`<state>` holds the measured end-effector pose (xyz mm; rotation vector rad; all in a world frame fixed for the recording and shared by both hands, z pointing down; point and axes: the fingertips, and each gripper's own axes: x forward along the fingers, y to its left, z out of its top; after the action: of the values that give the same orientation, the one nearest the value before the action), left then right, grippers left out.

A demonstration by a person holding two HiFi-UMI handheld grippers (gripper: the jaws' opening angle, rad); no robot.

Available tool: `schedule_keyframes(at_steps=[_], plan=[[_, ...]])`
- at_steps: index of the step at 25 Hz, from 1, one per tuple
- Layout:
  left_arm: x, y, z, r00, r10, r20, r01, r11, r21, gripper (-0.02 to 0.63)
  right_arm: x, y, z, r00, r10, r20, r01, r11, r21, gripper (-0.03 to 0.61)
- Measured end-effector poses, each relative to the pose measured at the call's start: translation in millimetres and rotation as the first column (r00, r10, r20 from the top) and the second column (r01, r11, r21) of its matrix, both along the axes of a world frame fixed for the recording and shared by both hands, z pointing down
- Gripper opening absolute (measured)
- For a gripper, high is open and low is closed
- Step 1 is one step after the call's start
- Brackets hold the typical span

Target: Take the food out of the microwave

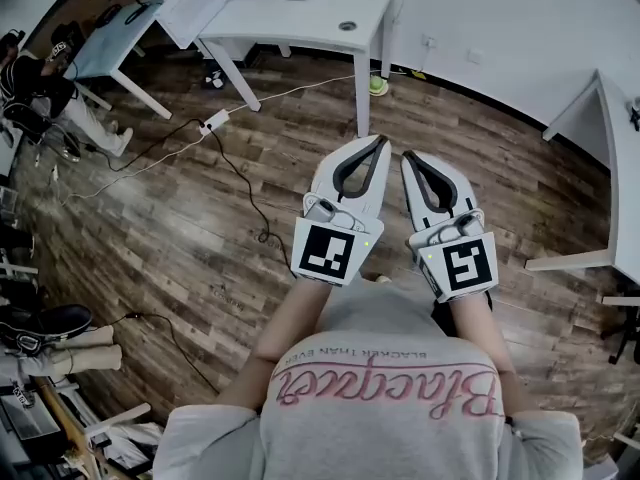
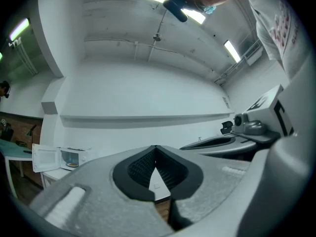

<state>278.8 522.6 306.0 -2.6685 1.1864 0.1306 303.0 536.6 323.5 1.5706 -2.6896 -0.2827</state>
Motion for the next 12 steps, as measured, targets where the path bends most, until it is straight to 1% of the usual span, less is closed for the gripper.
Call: schedule_keyframes(at_steps=[3, 12], plan=[[-13, -16, -1, 1.0, -0.017, -0.007, 0.017, 1.0, -0.009, 0.005, -10, -17, -1, 1.0, 0.001, -0.008, -0.001, 1.0, -0.004, 0.009], [-52, -78, -2, 0.997, -0.076, -0.019, 0.075, 0.997, -0.029, 0.005, -41, -78, 3, 0.999, -0.034, -0.023, 0.033, 0.999, -0.027, 0.009]])
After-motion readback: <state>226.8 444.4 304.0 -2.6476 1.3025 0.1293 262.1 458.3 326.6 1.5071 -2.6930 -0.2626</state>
